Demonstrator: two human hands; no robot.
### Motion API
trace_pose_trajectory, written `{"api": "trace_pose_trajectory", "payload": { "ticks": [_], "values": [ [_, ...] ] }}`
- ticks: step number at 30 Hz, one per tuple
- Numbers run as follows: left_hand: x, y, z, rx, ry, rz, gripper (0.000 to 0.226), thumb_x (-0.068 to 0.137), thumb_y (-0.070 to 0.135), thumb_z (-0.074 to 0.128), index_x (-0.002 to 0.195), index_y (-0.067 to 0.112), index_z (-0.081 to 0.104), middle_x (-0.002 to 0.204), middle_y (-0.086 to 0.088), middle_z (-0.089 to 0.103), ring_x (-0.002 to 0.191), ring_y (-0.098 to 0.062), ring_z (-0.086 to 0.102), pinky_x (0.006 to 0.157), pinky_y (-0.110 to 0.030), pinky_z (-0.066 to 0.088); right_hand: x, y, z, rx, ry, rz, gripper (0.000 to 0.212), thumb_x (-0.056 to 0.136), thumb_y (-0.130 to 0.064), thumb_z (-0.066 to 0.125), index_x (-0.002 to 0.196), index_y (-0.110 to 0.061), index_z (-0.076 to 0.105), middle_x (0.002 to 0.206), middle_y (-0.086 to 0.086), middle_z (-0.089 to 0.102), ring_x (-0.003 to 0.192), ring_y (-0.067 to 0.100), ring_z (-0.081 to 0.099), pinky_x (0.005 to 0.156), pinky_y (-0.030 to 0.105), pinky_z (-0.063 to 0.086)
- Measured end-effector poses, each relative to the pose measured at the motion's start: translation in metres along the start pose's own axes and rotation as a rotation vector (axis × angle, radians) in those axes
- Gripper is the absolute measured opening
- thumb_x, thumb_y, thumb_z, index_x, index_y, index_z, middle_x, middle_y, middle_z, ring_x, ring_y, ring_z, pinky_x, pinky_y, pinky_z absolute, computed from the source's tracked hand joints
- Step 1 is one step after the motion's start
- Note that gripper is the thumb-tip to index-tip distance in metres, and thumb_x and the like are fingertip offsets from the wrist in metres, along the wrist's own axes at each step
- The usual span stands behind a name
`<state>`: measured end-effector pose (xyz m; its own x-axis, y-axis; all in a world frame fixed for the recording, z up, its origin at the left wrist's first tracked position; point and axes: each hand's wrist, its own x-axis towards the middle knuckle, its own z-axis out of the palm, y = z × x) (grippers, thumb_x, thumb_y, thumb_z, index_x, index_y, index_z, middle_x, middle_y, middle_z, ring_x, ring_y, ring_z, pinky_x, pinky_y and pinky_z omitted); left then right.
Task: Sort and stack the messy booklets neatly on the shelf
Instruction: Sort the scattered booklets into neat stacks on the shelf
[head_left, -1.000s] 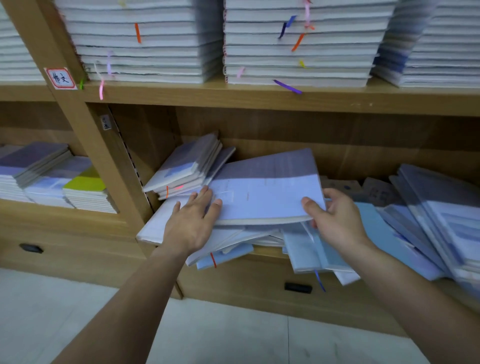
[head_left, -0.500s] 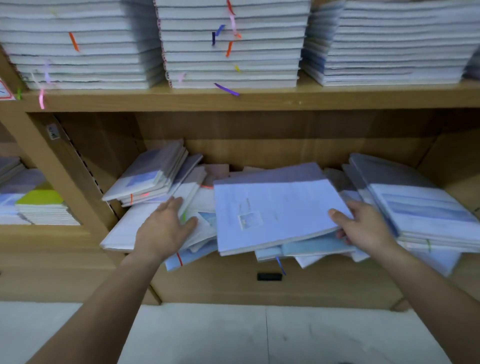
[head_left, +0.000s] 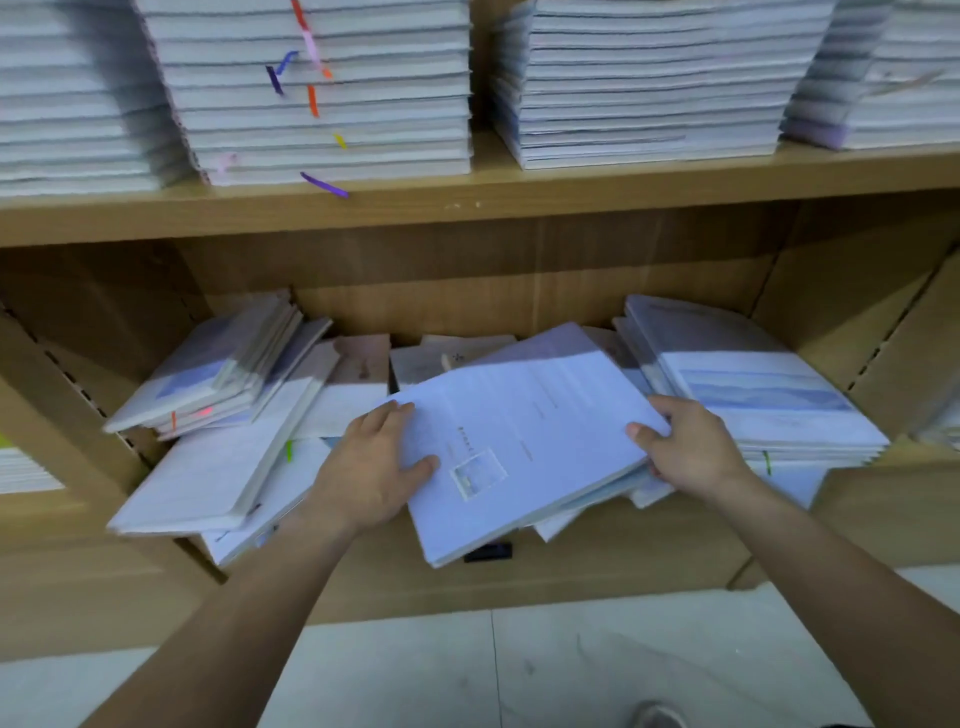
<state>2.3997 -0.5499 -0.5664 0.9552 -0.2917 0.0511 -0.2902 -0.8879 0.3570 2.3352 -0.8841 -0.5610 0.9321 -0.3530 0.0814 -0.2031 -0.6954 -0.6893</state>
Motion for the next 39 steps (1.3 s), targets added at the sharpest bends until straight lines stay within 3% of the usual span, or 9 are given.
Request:
{"api": "trace_pose_trajectory", "payload": {
  "ticks": [5,12,16,19,22,26,31,34,39],
  "values": [
    [0.006,0.005,0.007,0.034,-0.028,-0.039,0.081,0.092,0.058,0.054,0.156,0.02,0.021,0.165,-0.003,0.012,0.148,-0.028,0.014,0.118,-0.041,0.023,0.003,0.0,0.011,0.084,0.151,0.009,0.051,0.092,-0.031,0.07,0.138,-0.014,0.057,0.124,0.012,0.068,0.113,0.032,0.062,0.082,0.03,0.045],
    [0.015,-0.003,0.005,0.067,-0.04,-0.127,0.117,0.071,0.09,0.046,0.158,0.021,0.008,0.164,-0.004,0.014,0.147,-0.029,0.017,0.111,-0.049,0.033,-0.006,-0.007,0.024,0.382,0.055,-0.053,0.117,0.081,-0.023,0.083,0.159,-0.031,-0.004,0.16,-0.009,0.03,0.143,0.015,0.036,0.115,0.039,0.036],
    [0.016,0.004,0.001,0.084,0.039,-0.16,0.122,0.056,0.095,0.049,0.15,0.02,0.027,0.139,-0.011,0.039,0.128,-0.034,0.032,0.1,-0.046,0.038,-0.002,-0.01,0.025,0.29,0.075,-0.112,0.11,0.087,-0.024,0.077,0.156,-0.043,-0.007,0.154,-0.004,0.042,0.134,0.018,0.048,0.107,0.046,0.046],
    [0.01,0.012,0.003,0.206,0.062,-0.184,0.118,0.048,0.101,0.033,0.129,0.016,0.049,0.117,-0.01,0.048,0.114,-0.033,0.042,0.092,-0.044,0.043,0.004,-0.015,0.024,0.318,0.155,-0.035,0.107,0.09,-0.022,0.074,0.157,-0.038,-0.009,0.13,0.005,0.063,0.093,0.023,0.067,0.085,0.045,0.057],
    [0.002,0.015,0.009,0.261,0.055,-0.211,0.115,0.045,0.106,0.027,0.105,0.013,0.057,0.106,-0.007,0.056,0.107,-0.031,0.051,0.088,-0.043,0.048,0.002,-0.02,0.03,0.403,0.1,-0.043,0.1,0.087,-0.027,0.075,0.16,-0.025,0.006,0.124,-0.013,0.065,0.108,0.016,0.067,0.093,0.047,0.055],
    [0.001,0.017,0.004,0.137,0.095,-0.304,0.096,0.048,0.103,0.041,0.09,0.017,0.05,0.093,-0.002,0.058,0.093,-0.028,0.06,0.08,-0.042,0.052,-0.017,-0.025,0.049,0.258,-0.014,-0.16,0.074,0.087,-0.02,0.073,0.149,-0.021,0.032,0.14,-0.001,0.056,0.128,0.023,0.053,0.094,0.033,0.046],
    [0.001,0.019,0.003,0.078,0.066,-0.295,0.084,0.057,0.095,0.052,0.092,0.018,0.047,0.088,0.0,0.056,0.083,-0.027,0.057,0.072,-0.039,0.051,-0.036,-0.017,0.048,0.274,-0.285,-0.011,0.107,0.088,-0.022,0.072,0.154,-0.031,-0.012,0.121,-0.002,0.065,0.087,0.024,0.072,0.062,0.036,0.056],
    [-0.002,0.013,0.003,0.033,0.014,-0.241,0.078,0.063,0.092,0.05,0.095,0.02,0.05,0.093,0.0,0.061,0.088,-0.027,0.06,0.073,-0.039,0.052,-0.042,-0.022,0.045,0.223,-0.185,-0.097,0.099,0.091,-0.015,0.068,0.158,-0.022,-0.004,0.134,-0.01,0.053,0.117,0.021,0.059,0.085,0.031,0.048],
    [-0.018,0.016,0.015,-0.15,-0.105,-0.19,0.058,0.079,0.072,0.062,0.094,0.016,0.051,0.095,-0.001,0.063,0.085,-0.02,0.06,0.067,-0.035,0.045,-0.038,-0.026,0.037,0.251,-0.013,-0.041,0.081,0.097,-0.025,0.062,0.159,-0.01,0.012,0.108,-0.009,0.063,0.098,0.021,0.065,0.075,0.034,0.05]
  ]
}}
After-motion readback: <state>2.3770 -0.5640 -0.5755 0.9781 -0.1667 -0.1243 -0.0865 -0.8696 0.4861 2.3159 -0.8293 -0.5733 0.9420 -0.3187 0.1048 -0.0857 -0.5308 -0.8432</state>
